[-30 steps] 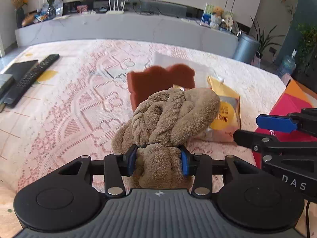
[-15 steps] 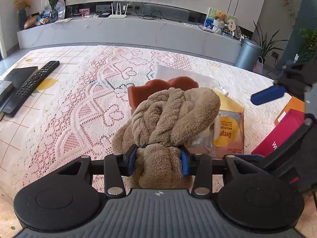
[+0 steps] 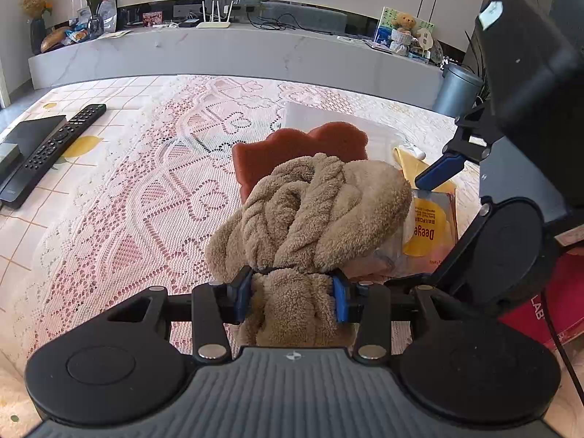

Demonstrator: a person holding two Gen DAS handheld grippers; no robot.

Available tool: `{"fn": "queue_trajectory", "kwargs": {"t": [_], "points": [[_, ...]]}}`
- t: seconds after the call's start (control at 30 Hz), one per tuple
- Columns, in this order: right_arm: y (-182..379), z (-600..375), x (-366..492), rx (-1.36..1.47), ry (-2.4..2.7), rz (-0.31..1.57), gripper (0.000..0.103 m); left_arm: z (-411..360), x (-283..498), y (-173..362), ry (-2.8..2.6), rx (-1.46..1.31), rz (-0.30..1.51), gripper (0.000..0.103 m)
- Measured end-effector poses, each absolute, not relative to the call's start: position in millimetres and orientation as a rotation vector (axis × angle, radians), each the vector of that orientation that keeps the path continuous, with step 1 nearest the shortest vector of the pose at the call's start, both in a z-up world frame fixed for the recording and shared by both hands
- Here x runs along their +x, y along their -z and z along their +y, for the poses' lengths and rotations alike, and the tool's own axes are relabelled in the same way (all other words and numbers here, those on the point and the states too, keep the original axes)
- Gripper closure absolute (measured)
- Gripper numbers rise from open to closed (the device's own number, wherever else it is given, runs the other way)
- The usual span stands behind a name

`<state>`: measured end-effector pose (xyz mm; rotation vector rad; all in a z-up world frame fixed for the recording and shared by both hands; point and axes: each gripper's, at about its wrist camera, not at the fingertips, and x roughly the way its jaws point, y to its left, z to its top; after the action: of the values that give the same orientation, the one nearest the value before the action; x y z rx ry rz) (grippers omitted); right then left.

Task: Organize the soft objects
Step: 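Grasp the brown fluffy towel with the left tool while the right grasps the Deeyeo pack, then lift the brown towel and Deeyeo pack and carry them toward the orange box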

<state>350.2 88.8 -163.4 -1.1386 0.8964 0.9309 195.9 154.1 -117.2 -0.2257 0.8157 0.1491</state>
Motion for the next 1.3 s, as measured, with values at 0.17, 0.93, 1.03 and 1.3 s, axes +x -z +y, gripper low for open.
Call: {"fn": "queue_trajectory", "kwargs": {"t": [0.17,0.93,1.03,1.3], "points": [[167,92,350,-1.155,-0.922,0.905,0.027,152,193,117,-0.145,-0.226,0.817,0.054],[131,58,320,-0.838,-0.883,0.992,0.064,151,169,99,-0.154,-0.246,0.778,0.054],[123,48,305,-0.744,-0.847,0.994,0.064,149,162,94,-0.152,-0.260,0.775,0.054],[99,3,269,-0.444,-0.762,0.914,0.064,154,135,70,-0.183,-0.389,0.712,0.054]]}}
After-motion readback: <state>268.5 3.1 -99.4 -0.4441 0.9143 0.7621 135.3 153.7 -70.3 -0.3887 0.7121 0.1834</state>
